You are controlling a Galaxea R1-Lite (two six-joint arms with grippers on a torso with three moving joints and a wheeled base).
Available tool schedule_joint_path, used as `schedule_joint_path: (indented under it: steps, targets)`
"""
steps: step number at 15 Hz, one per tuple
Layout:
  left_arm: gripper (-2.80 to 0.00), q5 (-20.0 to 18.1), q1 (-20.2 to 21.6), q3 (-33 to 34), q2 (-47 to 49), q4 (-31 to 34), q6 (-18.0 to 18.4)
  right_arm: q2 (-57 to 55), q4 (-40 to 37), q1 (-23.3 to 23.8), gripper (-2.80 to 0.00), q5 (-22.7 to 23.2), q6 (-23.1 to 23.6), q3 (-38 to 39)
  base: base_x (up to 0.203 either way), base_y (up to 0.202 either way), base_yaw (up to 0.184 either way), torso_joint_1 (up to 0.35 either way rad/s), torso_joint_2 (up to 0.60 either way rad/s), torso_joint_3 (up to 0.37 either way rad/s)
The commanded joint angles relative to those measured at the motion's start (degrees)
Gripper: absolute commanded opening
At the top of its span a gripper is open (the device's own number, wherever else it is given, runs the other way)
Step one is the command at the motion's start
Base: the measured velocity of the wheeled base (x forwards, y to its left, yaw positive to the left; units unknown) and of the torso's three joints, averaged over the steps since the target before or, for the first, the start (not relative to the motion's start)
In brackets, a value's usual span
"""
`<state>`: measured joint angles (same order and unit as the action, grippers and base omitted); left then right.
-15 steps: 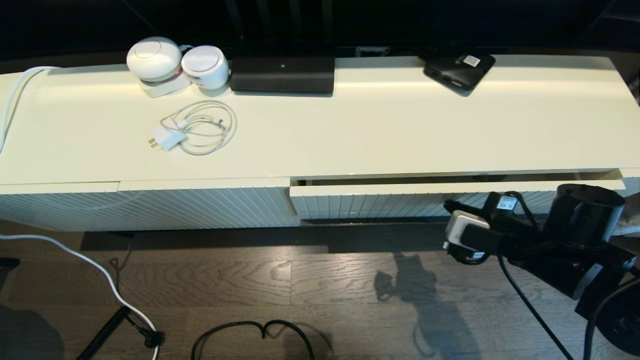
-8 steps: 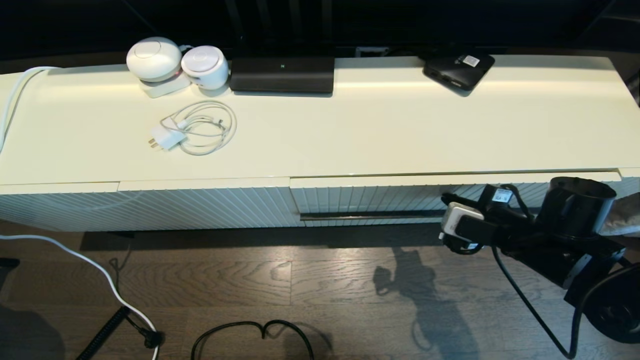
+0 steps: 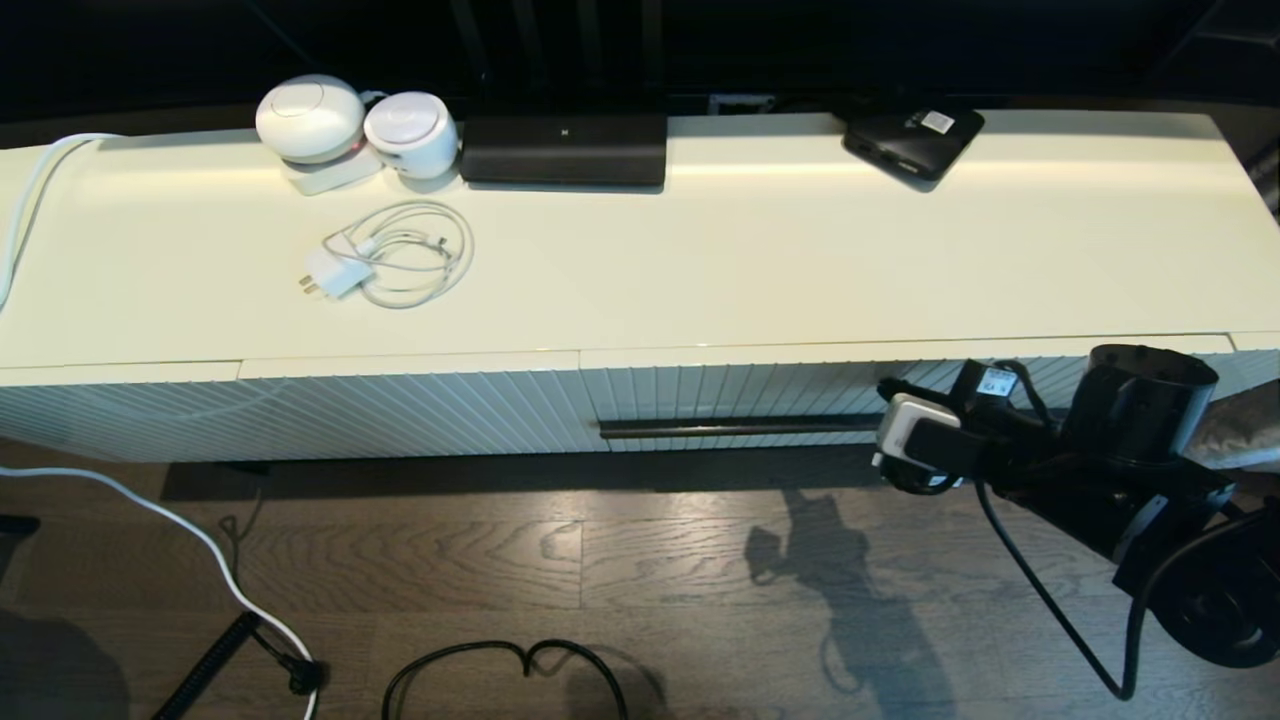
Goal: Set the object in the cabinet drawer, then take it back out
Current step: Close the drawer, then open the drawer
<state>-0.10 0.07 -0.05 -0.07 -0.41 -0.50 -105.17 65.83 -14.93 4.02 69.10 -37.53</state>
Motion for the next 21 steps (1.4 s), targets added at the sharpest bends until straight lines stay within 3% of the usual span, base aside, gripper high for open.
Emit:
schedule_joint_path:
  steps: [1, 3, 8, 11, 12, 14, 16, 18, 19, 21]
  targets:
    - [-2.8, 0.01, 0.01, -0.02, -0.1, -0.02, -0.03, 1.01, 0.44, 0.18, -2.8, -0.16, 0.09, 0.42, 0.0, 0.0, 0.0, 0.0, 0.0, 0.0]
    - [-2.8, 0.01, 0.01, 0.05, -0.1, -0.02, -0.03, 5.14, -2.5, 0.18, -2.8, -0.24, -1.27, 0.87, 0.0, 0.0, 0.0, 0.0, 0.0, 0.0]
    - [-2.8, 0.01, 0.01, -0.04, -0.1, -0.02, -0.03, 19.47, -19.95, 1.0, -2.8, -0.43, -4.08, 2.64, 0.0, 0.0, 0.0, 0.0, 0.0, 0.0]
    - [-2.8, 0.01, 0.01, -0.04, -0.1, -0.02, 0.03, 28.71, -27.34, 5.3, -2.8, -0.49, -8.25, 7.52, 0.0, 0.0, 0.0, 0.0, 0.0, 0.0]
    - [-2.8, 0.01, 0.01, 0.05, -0.1, -0.02, -0.03, 30.92, -28.26, 8.82, -2.8, -0.51, -10.74, 8.39, 0.0, 0.0, 0.0, 0.0, 0.0, 0.0]
    - [-2.8, 0.01, 0.01, -0.04, -0.1, -0.02, -0.03, 34.19, -29.64, 13.72, -2.8, -2.15, -20.78, 6.55, 0.0, 0.0, 0.0, 0.0, 0.0, 0.0]
    - [-2.8, 0.01, 0.01, -0.04, -0.1, -0.02, -0.03, 35.5, -33.32, 15.26, -2.8, -12.74, -32.07, 1.19, 0.0, 0.0, 0.0, 0.0, 0.0, 0.0]
    - [-2.8, 0.01, 0.01, -0.04, -0.1, -0.02, -0.03, 35.58, -39.03, 15.3, -2.8, -28.4, -41.53, -2.69, 0.0, 0.0, 0.0, 0.0, 0.0, 0.0]
    - [-2.8, 0.01, 0.01, 0.05, -0.1, -0.02, -0.03, 34.75, -43.26, 15.12, -2.8, -34.41, -48.62, -4.36, 0.0, 0.0, 0.0, 0.0, 0.0, 0.0]
    - [-2.8, 0.01, 0.01, -0.03, -0.1, -0.02, 0.06, 33.14, -52.17, 13.71, -2.8, -37.14, -59.46, -8.36, 0.0, 0.0, 0.0, 0.0, 0.0, 0.0]
